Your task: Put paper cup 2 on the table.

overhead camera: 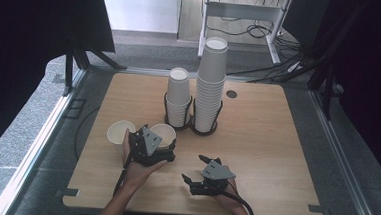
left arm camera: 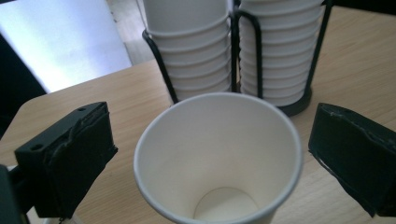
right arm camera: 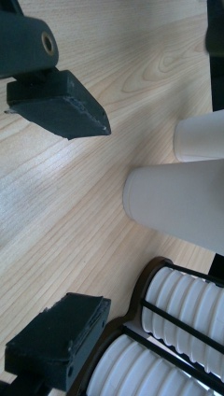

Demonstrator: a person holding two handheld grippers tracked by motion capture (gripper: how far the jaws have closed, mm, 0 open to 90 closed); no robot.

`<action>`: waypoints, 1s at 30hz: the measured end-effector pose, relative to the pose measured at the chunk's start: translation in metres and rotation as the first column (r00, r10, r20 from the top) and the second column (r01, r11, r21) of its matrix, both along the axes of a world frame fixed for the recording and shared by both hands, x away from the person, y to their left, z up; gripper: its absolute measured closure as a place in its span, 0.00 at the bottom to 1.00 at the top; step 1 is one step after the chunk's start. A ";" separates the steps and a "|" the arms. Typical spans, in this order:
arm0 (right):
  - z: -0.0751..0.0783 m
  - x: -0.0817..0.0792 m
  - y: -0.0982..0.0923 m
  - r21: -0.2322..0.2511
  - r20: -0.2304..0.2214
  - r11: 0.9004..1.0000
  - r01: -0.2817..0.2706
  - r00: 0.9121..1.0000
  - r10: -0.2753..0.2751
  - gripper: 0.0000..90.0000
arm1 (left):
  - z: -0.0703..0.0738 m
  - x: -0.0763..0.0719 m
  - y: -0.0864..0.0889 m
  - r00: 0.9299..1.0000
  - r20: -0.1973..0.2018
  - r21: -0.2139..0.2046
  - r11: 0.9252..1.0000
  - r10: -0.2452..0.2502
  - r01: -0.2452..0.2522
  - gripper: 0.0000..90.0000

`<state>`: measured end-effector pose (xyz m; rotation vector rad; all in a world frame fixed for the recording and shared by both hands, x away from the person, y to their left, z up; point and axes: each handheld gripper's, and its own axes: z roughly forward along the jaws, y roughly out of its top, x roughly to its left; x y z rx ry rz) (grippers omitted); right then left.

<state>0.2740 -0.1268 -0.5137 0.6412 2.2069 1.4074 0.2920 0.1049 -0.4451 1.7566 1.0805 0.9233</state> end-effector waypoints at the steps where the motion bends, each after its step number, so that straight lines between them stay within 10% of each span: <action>1: 0.000 0.000 -0.001 0.003 0.003 1.000 0.002 1.000 -0.002 0.16 | 0.002 -0.002 0.001 1.000 0.004 -0.007 1.000 -0.006 0.006 0.00; 11: 0.005 0.003 -0.010 0.032 0.006 0.999 0.022 1.000 -0.022 0.16 | 0.019 -0.017 0.001 0.985 -0.011 -0.117 0.978 -0.174 0.172 0.02; 22: 0.019 0.012 -0.048 0.108 0.001 0.990 0.092 0.996 -0.092 0.17 | 0.004 -0.022 -0.016 0.930 -0.098 -0.136 0.931 -0.353 0.339 0.06; 30: 0.019 0.017 -0.064 0.123 -0.015 0.983 0.137 0.991 -0.136 0.18 | -0.010 -0.023 -0.021 0.913 -0.140 -0.122 0.921 -0.384 0.369 0.08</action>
